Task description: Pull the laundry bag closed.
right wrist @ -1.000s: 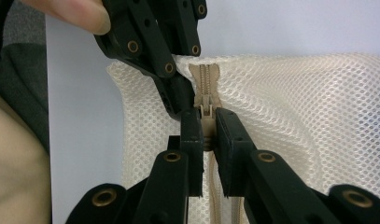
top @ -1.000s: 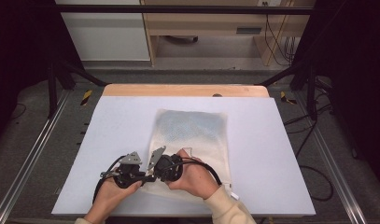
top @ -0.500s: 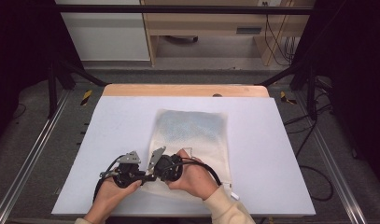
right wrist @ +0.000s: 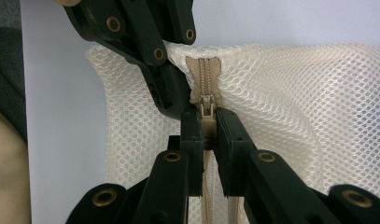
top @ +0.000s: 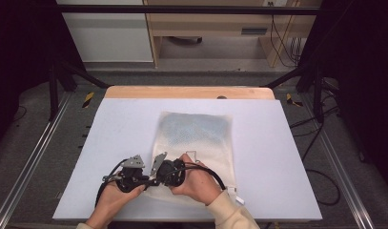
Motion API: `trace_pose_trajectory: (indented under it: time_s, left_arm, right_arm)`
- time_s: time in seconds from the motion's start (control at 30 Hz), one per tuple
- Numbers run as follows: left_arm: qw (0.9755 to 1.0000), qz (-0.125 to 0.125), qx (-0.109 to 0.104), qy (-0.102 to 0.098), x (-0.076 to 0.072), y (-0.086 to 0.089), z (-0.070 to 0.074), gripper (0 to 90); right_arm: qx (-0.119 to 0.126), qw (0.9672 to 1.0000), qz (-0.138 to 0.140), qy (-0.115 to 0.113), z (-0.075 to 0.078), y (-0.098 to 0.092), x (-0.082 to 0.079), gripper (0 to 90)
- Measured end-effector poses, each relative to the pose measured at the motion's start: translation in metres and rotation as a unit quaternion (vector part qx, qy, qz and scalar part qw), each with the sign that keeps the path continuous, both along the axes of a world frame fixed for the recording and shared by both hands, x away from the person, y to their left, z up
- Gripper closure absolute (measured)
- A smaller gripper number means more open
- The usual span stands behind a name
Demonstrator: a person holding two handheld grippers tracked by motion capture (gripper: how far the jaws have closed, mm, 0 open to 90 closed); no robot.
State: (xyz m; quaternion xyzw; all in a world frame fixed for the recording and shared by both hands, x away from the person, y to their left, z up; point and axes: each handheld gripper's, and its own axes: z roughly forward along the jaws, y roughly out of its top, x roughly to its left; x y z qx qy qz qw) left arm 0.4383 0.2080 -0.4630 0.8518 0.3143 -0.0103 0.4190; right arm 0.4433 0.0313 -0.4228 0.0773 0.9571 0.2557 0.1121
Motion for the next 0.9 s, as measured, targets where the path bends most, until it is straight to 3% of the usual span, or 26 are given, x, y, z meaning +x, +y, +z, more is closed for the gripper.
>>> trace_pose_trajectory:
  time_s: [0.2, 0.4, 0.6, 0.7, 0.9]
  left_arm:
    - [1.0, -0.002, 0.002, 0.001, -0.0002, -0.0007, -0.0008, 85.8]
    - [1.0, -0.001, 0.009, 0.004, -0.001, -0.0028, -0.0026, 71.9]
    - [1.0, 0.006, 0.004, 0.006, -0.0021, -0.0007, 0.0002, 73.1]
    - [0.9999, 0.009, 0.014, 0.0, -0.0025, 0.0001, 0.0023, 80.8]
    - [0.9999, 0.008, 0.014, -0.003, -0.0035, 0.0004, 0.0055, 83.9]
  right_arm:
    - [0.017, 0.9998, -0.001, 0.011, 0.0043, -0.0027, -0.0004, 82.4]
    - [0.004, 1.0, 0.002, 0.007, 0.0023, -0.0028, 0.0017, 82.3]
    - [0.006, 0.9999, -0.002, 0.01, 0.0018, -0.0029, 0.002, 82.3]
    - [0.007, 0.9999, -0.002, 0.009, 0.0005, -0.0024, 0.0022, 82.3]
    - [-0.001, 1.0, -0.003, 0.001, -0.0016, -0.0009, 0.0012, 82.3]
